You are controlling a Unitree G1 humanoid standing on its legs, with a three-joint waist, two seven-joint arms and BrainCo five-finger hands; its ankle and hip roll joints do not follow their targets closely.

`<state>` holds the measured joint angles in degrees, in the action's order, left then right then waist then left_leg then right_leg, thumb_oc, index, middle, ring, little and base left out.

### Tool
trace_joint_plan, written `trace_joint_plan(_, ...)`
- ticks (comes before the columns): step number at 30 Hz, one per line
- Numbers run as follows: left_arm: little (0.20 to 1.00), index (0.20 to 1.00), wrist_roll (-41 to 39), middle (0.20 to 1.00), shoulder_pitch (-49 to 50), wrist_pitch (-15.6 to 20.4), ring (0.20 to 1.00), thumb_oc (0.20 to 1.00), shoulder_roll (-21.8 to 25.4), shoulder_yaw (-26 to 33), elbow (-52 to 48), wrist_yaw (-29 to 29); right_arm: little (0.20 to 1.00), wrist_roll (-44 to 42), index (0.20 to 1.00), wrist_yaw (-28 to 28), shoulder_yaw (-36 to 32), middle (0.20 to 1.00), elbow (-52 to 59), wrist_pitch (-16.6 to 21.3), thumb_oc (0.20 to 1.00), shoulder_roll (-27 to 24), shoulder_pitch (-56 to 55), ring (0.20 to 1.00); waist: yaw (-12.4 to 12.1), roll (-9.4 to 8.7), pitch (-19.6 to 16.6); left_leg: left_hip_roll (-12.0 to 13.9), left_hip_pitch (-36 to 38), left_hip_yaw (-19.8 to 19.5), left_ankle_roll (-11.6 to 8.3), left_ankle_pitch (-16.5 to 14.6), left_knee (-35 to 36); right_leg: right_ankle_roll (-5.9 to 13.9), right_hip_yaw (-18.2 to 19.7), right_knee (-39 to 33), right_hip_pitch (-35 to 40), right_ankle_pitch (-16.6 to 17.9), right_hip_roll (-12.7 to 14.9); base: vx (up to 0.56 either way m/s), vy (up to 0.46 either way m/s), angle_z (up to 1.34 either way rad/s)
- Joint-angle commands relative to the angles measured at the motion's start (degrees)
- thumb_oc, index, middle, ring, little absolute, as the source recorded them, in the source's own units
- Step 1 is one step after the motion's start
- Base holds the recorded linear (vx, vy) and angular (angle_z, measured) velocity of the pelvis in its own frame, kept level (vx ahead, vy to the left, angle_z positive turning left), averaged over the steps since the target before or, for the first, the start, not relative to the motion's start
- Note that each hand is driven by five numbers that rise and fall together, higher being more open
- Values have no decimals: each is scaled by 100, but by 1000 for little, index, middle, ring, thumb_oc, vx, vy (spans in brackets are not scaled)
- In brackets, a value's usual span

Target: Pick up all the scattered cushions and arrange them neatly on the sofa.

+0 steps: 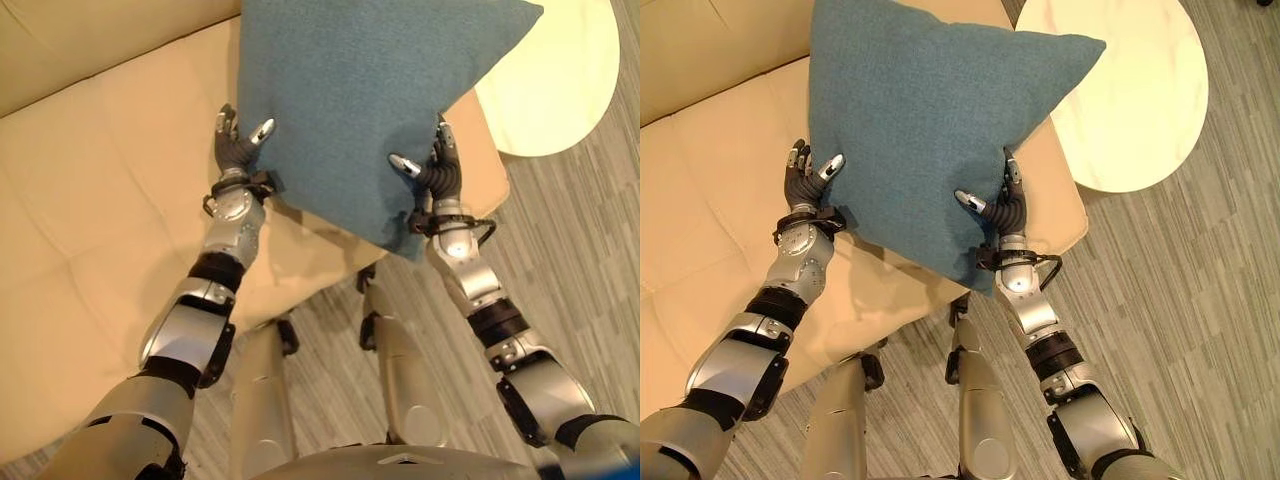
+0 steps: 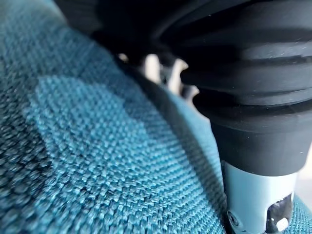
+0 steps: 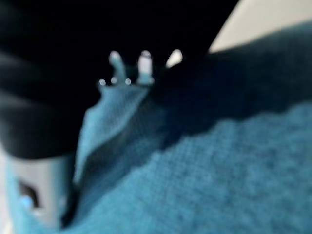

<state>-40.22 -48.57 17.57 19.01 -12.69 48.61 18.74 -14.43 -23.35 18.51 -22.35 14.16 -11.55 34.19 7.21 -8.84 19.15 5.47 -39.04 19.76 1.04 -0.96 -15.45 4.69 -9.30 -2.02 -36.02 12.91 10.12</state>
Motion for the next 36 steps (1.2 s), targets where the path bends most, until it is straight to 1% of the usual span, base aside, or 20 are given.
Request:
trace_joint_plan(1, 950, 950, -15, 950, -316, 169, 950, 950, -664, -644, -91, -309, 200, 38, 200, 343, 695, 200, -123, 19, 200, 363, 291, 200, -62, 158, -56, -199, 311, -702, -444, -345, 162, 889, -121, 270, 357, -74, 395, 0, 0, 0)
trace_joint_plan(2, 200, 200, -4, 200, -261, 168, 200, 200, -680, -648, -123, -322, 200, 49, 200, 364, 697, 200, -127, 19, 200, 343, 264, 200, -72, 171, -68, -197, 328, -707, -449, -339, 171, 884, -130, 266, 379, -87, 394, 0, 0, 0)
trace_joint_plan(6, 200, 200, 15, 200, -37, 196, 200, 200, -741, -604, -263, -325, 200, 87, 200, 381, 653, 200, -50, 24, 200, 300, 129, 200, -98, 203, -121, -199, 425, -747, -457, -331, 218, 876, -159, 259, 460, -121, 403, 8, -44, 2)
trace_joint_plan(12, 200, 200, -154, 200, 436, 269, 200, 200, -875, -402, -597, -274, 200, 59, 200, 333, 410, 200, 33, 42, 200, 261, -230, 200, -176, 268, -243, -212, 780, -816, -485, -303, 397, 832, -244, 260, 771, -252, 389, 7, -58, 4)
trace_joint_plan(14, 200, 200, -202, 200, 837, 308, 200, 200, -949, -303, -978, -298, 200, 26, 200, 365, 290, 200, 89, 33, 200, 244, -553, 200, -248, 303, -286, -218, 1075, -849, -499, -297, 498, 804, -295, 266, 1039, -358, 372, 13, -51, 16)
trace_joint_plan(15, 200, 200, -198, 200, 855, 305, 200, 200, -952, -306, -992, -293, 200, 26, 200, 366, 292, 200, 95, 32, 200, 243, -567, 200, -249, 303, -283, -218, 1094, -849, -500, -295, 507, 803, -297, 262, 1056, -359, 371, 16, -54, 7)
trace_joint_plan(16, 200, 200, -212, 200, 1144, 330, 200, 200, -1005, -255, -1250, -295, 200, 30, 200, 397, 252, 200, 131, 22, 200, 235, -770, 200, -297, 313, -285, -236, 1305, -886, -496, -293, 576, 790, -335, 284, 1245, -418, 374, 16, -34, 3)
trace_joint_plan(19, 200, 200, -222, 200, 1460, 326, 200, 200, -1057, -245, -1512, -322, 200, 35, 200, 437, 219, 200, 158, 7, 200, 229, -960, 200, -350, 339, -278, -273, 1556, -934, -483, -283, 672, 778, -384, 329, 1449, -477, 385, 16, -19, 3)
trace_joint_plan(21, 200, 200, -185, 200, 1978, 265, 200, 200, -1112, -283, -1890, -427, 200, 92, 200, 499, 145, 200, 180, -50, 200, 221, -1254, 200, -432, 380, -285, -309, 1876, -1005, -448, -290, 734, 760, -482, 484, 1741, -612, 440, 26, 11, 10)
trace_joint_plan(23, 200, 200, -158, 200, 2156, 248, 200, 200, -1107, -301, -2061, -468, 200, 122, 200, 533, 119, 200, 212, -72, 200, 202, -1382, 200, -461, 395, -279, -320, 1988, -1020, -427, -324, 720, 760, -516, 551, 1855, -671, 471, -25, 35, 28)
trace_joint_plan(24, 200, 200, -75, 200, 2529, 170, 200, 200, -1079, -329, -2317, -576, 200, 182, 200, 594, 24, 200, 246, -120, 200, 136, -1546, 200, -494, 390, -295, -367, 2103, -1009, -334, -251, 672, 706, -595, 703, 1980, -685, 559, -48, 61, 41)
trace_joint_plan(26, 200, 200, -34, 200, 2863, 110, 200, 200, -1054, -350, -2572, -654, 200, 245, 200, 667, -31, 200, 316, -156, 200, 95, -1711, 200, -544, 399, -356, -379, 2288, -1048, -283, -335, 605, 700, -618, 840, 2163, -799, 579, 4, 99, 37)
trace_joint_plan(28, 200, 200, 53, 200, 3445, -25, 200, 200, -895, -291, -2836, -826, 200, 271, 200, 781, -156, 200, 363, -191, 200, 95, -1957, 200, -636, 459, -540, -425, 2635, -1107, -166, -460, 588, 712, -688, 1226, 2362, -960, 628, 50, 152, 26)
trace_joint_plan(30, 200, 200, 36, 200, 3697, -100, 200, 200, -844, -249, -2919, -902, 200, 302, 200, 839, -148, 200, 348, -221, 200, 122, -2006, 200, -703, 489, -597, -420, 2858, -1107, -114, -491, 664, 723, -741, 1535, 2394, -965, 633, 53, 88, 7)
trace_joint_plan(31, 200, 200, -35, 200, 3825, -133, 200, 200, -812, -278, -2955, -985, 200, 308, 200, 875, -165, 200, 361, -218, 200, 140, -2068, 200, -726, 502, -623, -420, 3048, -1135, -108, -485, 772, 685, -678, 1654, 2406, -1087, 407, 83, 23, 4)
trace_joint_plan(33, 200, 200, -63, 200, 3864, -143, 200, 200, -839, -376, -2984, -993, 200, 280, 200, 860, -210, 200, 383, -200, 200, 145, -2067, 200, -695, 517, -637, -493, 3149, -1234, -104, -425, 869, 598, -382, 1625, 2311, -1266, -69, 95, 11, 11)
trace_joint_plan(34, 200, 200, -45, 200, 3827, -123, 200, 200, -878, -392, -2920, -971, 200, 271, 200, 805, -219, 200, 309, -177, 200, 125, -1987, 200, -725, 548, -713, -600, 3237, -1346, -96, -364, 1014, 585, -375, 1468, 2172, -1256, -323, 87, 19, 34)
trace_joint_plan(35, 200, 200, -45, 200, 3826, -123, 200, 200, -879, -392, -2919, -971, 200, 271, 200, 805, -219, 200, 307, -176, 200, 124, -1986, 200, -719, 551, -713, -599, 3239, -1353, -96, -363, 1018, 585, -382, 1464, 2177, -1256, -324, 222, -44, 57)
trace_joint_plan(36, 200, 200, 109, 200, 3765, -150, 200, 200, -898, -593, -2832, -1018, 200, 175, 200, 762, -299, 200, 310, -151, 200, 82, -2075, 200, -652, 564, -759, -763, 3393, -1616, -134, -297, 1165, 428, -179, 1048, 2414, -1364, -546, 260, -168, 82)
